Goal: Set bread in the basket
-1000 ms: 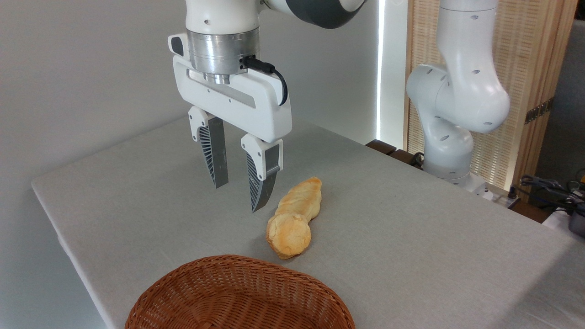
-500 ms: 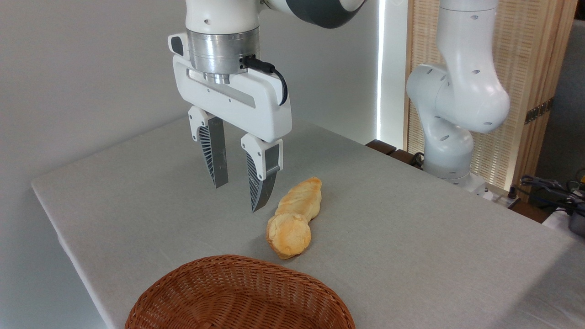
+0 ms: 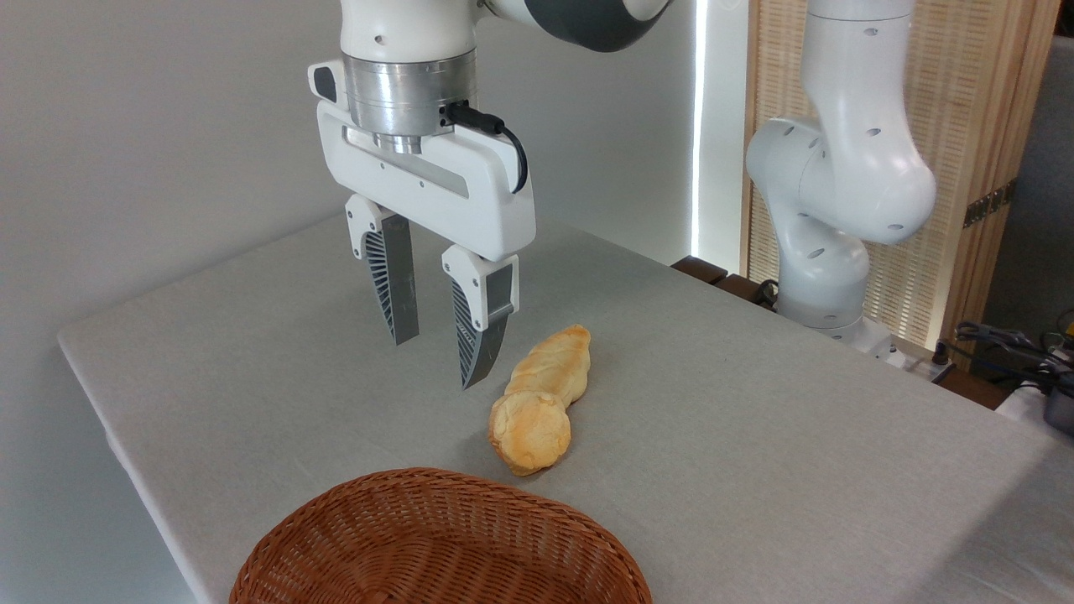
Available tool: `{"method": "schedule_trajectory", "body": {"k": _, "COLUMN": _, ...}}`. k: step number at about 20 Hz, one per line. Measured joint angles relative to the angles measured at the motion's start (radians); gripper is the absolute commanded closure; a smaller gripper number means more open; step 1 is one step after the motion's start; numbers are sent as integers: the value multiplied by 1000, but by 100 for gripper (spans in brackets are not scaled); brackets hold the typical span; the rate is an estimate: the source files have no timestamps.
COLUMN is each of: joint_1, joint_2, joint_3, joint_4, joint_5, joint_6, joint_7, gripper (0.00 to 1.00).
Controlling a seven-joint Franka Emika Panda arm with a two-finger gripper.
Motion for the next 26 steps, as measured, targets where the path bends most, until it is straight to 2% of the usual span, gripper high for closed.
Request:
{"method": "schedule_trajectory", "body": {"k": 3, "joint_1": 0, "joint_2": 0, "joint_3": 0, "joint_4": 0, "joint_5": 0, "joint_6": -13, "joint_7": 0, "gripper": 0}}
{"method": "schedule_trajectory", "body": {"k": 9, "joint_1": -1, "joint_2": 16, "joint_3": -1, "joint_4": -5, "joint_5": 0, "joint_6": -113, "joint_7": 0, "gripper": 0}}
{"method": "schedule_trajectory", "body": {"k": 14, "joint_1": -2, "joint_2": 55, "joint_3": -3, "joint_4": -53, "joint_5": 0, "joint_6": -110, "joint_7": 16, "gripper": 0}}
{"method": "schedule_trajectory", "body": {"k": 26, "joint_1": -34, "joint_2": 62, "joint_3": -17, "joint_4": -194, "joint_5": 0, "joint_6": -69, "joint_7": 49, "gripper": 0}}
